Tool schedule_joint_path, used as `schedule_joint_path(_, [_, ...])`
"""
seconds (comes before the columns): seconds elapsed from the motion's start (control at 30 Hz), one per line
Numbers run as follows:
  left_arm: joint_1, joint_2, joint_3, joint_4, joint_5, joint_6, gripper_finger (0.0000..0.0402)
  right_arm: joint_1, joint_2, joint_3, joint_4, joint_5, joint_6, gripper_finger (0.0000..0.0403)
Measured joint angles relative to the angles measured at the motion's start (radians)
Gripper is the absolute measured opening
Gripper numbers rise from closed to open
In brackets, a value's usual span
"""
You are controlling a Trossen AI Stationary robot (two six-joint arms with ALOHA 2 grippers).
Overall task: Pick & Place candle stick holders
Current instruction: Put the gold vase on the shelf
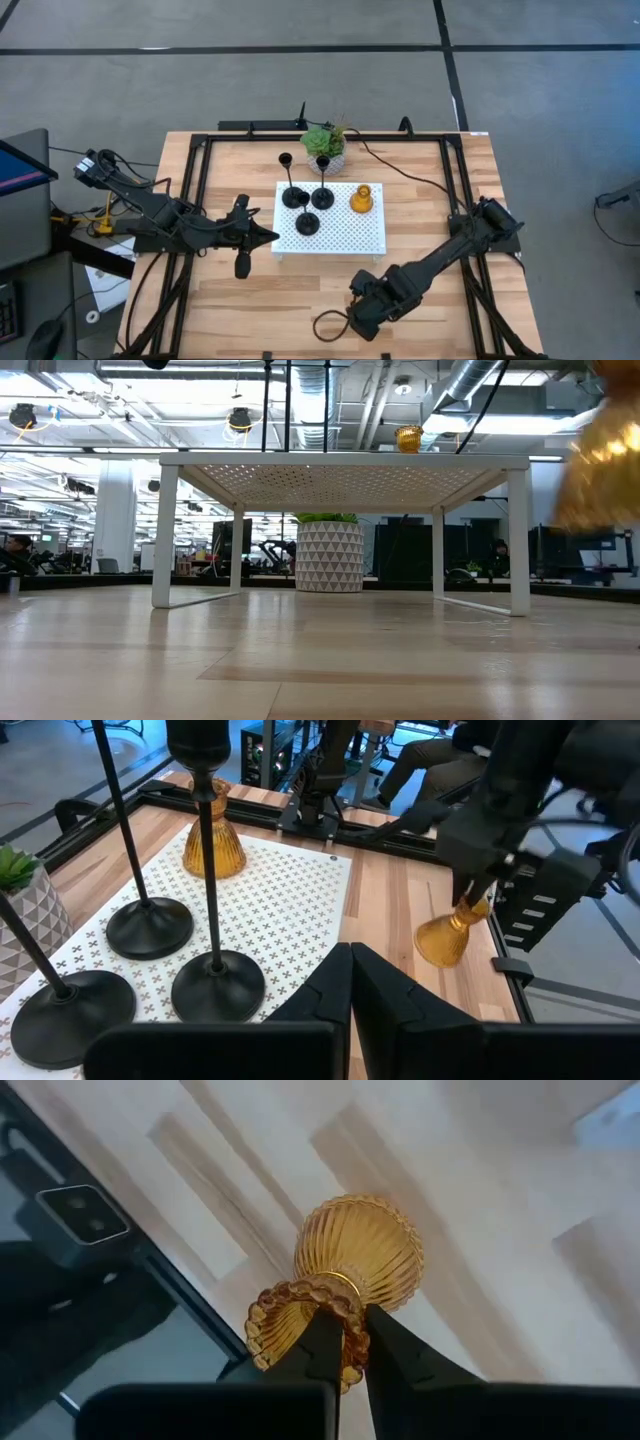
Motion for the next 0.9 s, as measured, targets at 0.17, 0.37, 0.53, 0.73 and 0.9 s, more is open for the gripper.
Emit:
schedule_joint_path(0.17, [0.000,0.000,0.000,0.000,0.000,0.000,0.0008,-0.051,0.000,0.140,-0.155,0.002,-0.111,0.0010])
schedule_joint_path(0.37, [0.000,0.000,0.000,0.000,0.000,0.000,0.0008,-0.132,0.000,0.306,-0.269,0.022,-0.253,0.0010])
schedule_joint_path(0.53, [0.000,0.000,0.000,0.000,0.000,0.000,0.0008,-0.213,-0.001,0.432,-0.338,0.051,-0.366,0.0010])
schedule_joint_path(0.73, [0.000,0.000,0.000,0.000,0.000,0.000,0.0008,-0.318,-0.003,0.512,-0.335,0.056,-0.504,0.0010])
schedule_joint_path(0.9, [0.000,0.000,0.000,0.000,0.000,0.000,0.0008,-0.394,-0.003,0.517,-0.336,0.044,-0.597,0.0010])
